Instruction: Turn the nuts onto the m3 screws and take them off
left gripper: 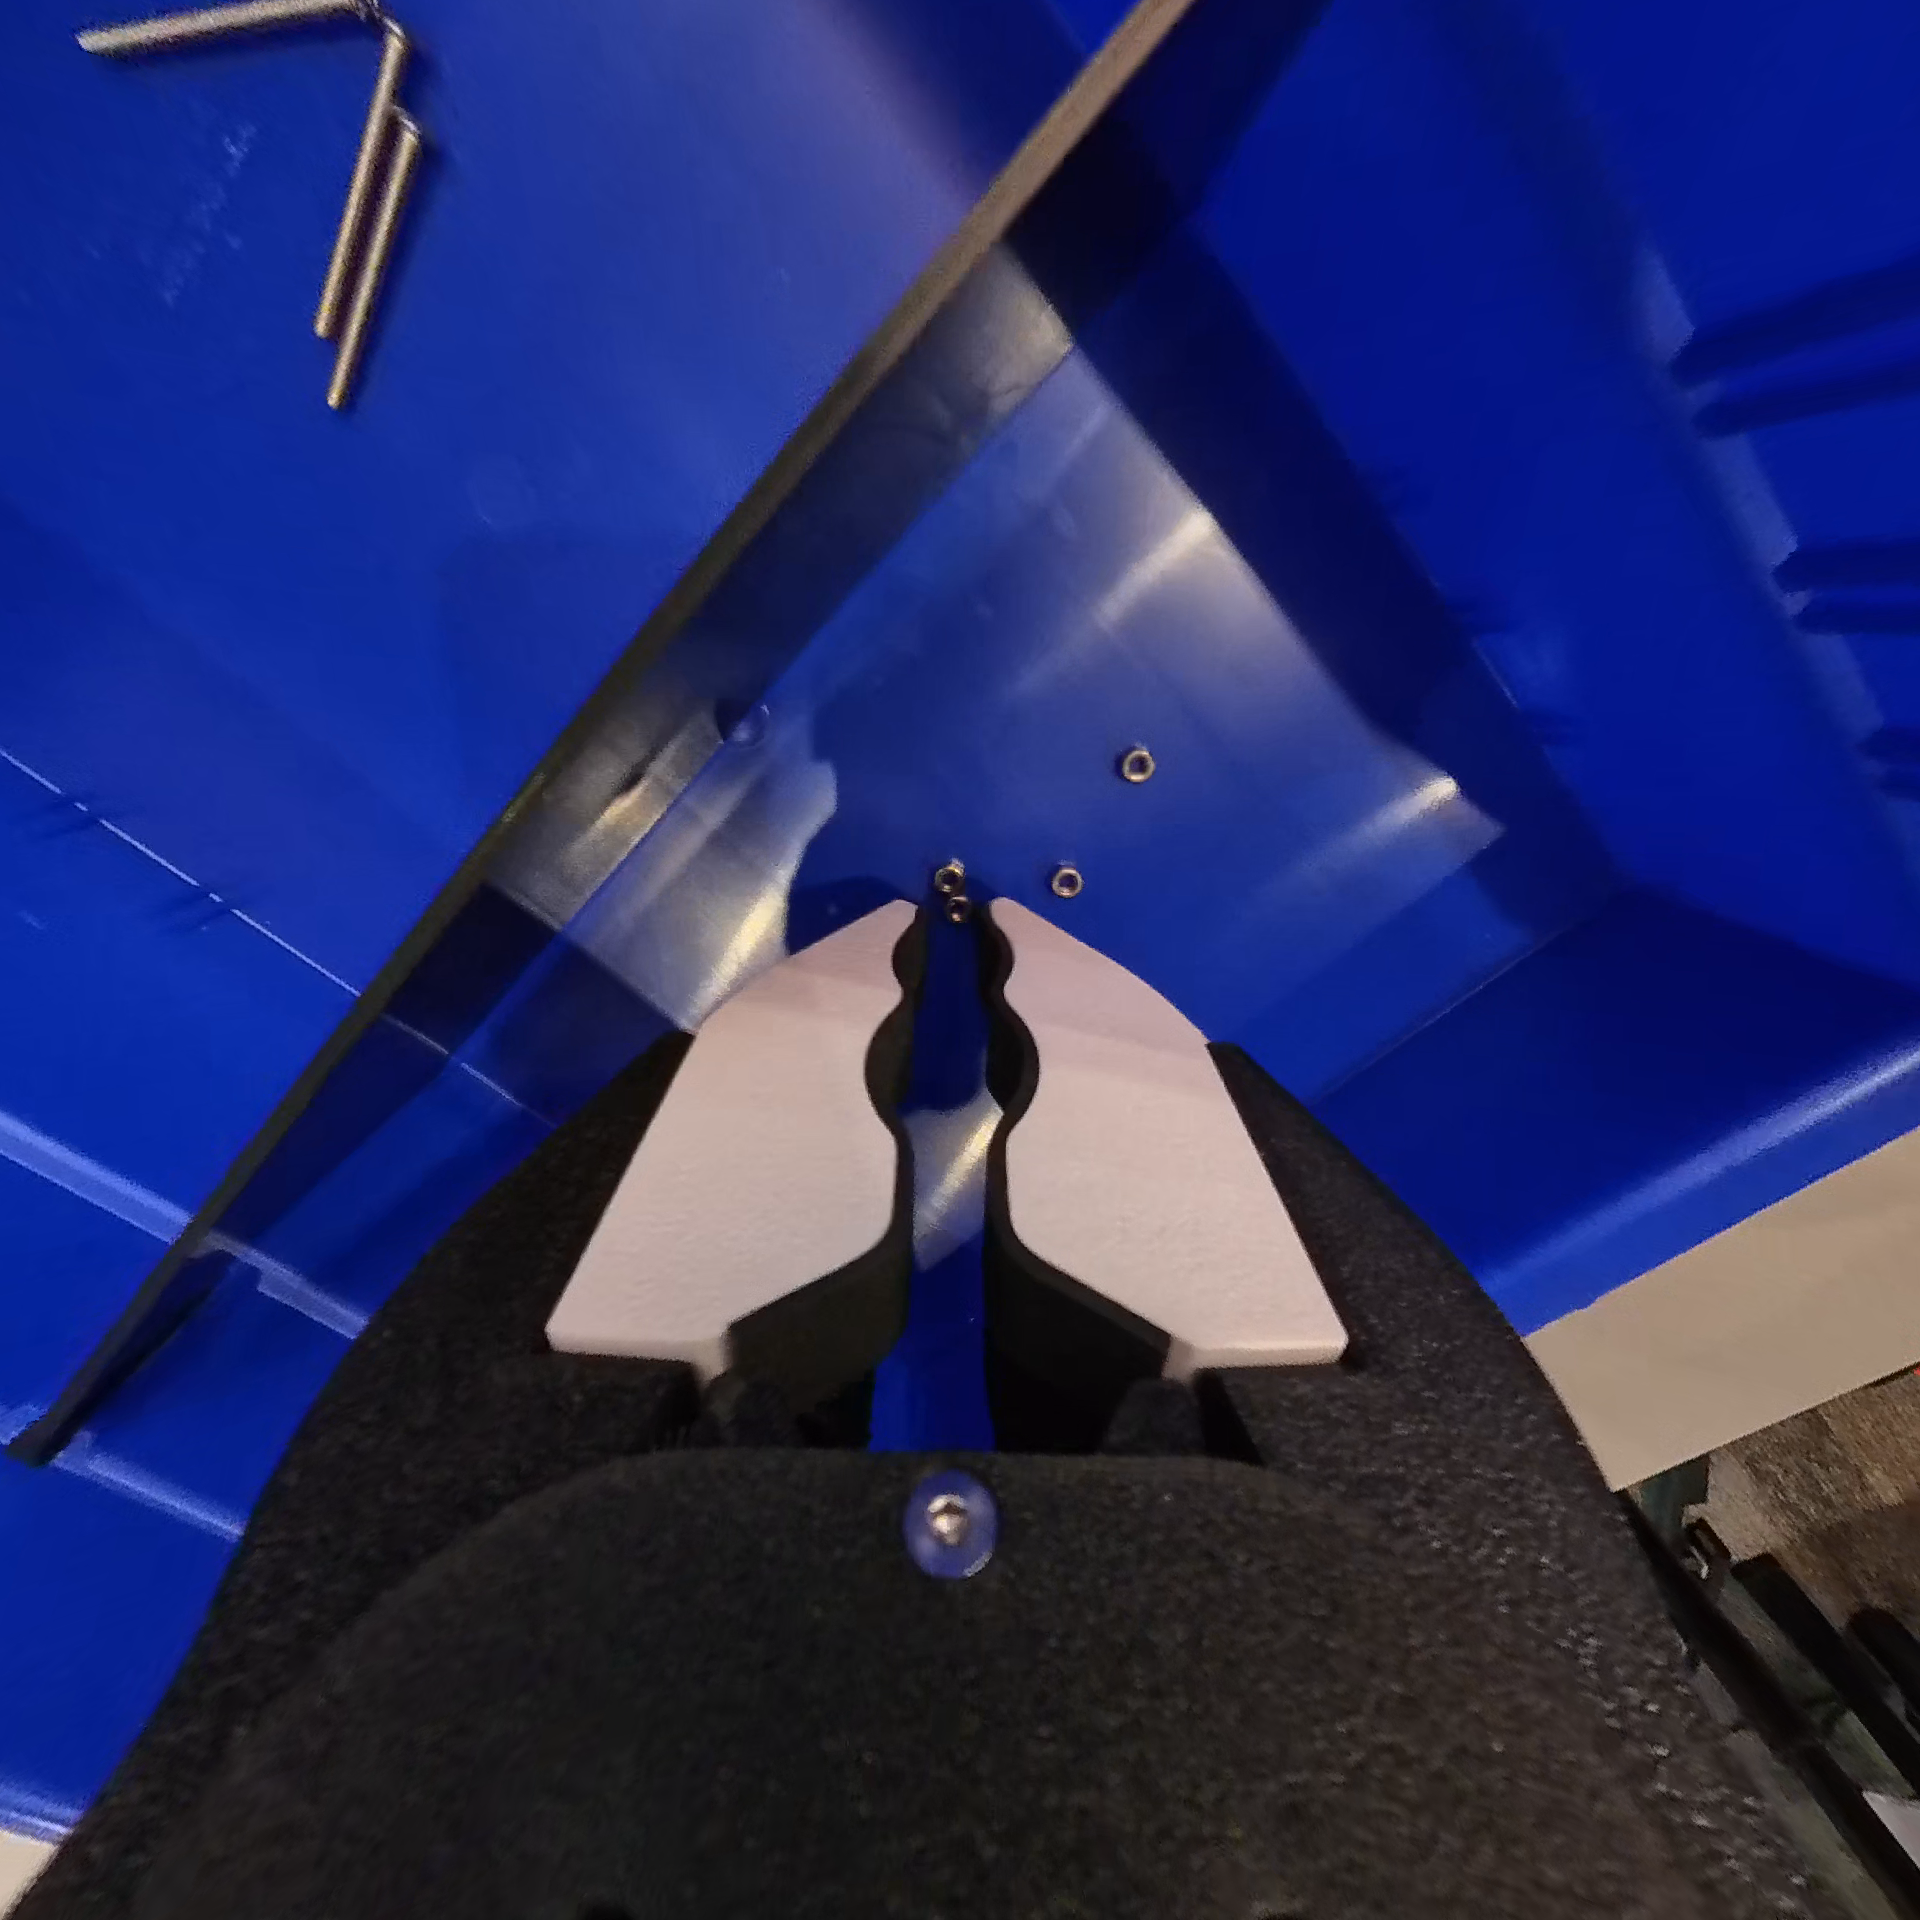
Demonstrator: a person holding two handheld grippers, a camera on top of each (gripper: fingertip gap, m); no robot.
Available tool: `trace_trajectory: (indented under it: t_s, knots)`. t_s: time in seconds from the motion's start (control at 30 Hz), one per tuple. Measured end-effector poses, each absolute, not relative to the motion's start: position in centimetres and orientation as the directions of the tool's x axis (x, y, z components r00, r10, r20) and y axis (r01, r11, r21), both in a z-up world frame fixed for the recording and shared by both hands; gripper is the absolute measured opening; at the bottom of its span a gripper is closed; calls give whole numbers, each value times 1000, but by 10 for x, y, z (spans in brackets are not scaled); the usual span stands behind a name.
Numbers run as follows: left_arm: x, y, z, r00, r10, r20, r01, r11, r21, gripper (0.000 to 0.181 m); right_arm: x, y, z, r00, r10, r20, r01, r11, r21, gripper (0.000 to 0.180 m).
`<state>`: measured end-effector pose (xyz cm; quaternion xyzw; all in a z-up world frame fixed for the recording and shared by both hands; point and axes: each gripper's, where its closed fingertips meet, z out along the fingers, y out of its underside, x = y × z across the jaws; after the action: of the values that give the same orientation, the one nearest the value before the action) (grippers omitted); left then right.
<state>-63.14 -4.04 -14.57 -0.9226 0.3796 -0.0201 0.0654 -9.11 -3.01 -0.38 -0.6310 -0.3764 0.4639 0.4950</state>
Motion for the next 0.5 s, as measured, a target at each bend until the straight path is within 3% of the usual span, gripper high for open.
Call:
trace_trajectory:
  t_s: [0.5]
  knots:
    - [-634, -43, -143, 705, -709, -34, -705, -694, -150, 5, -90, -30, -3, 283, 935, -212, 11, -224, -974, 2]
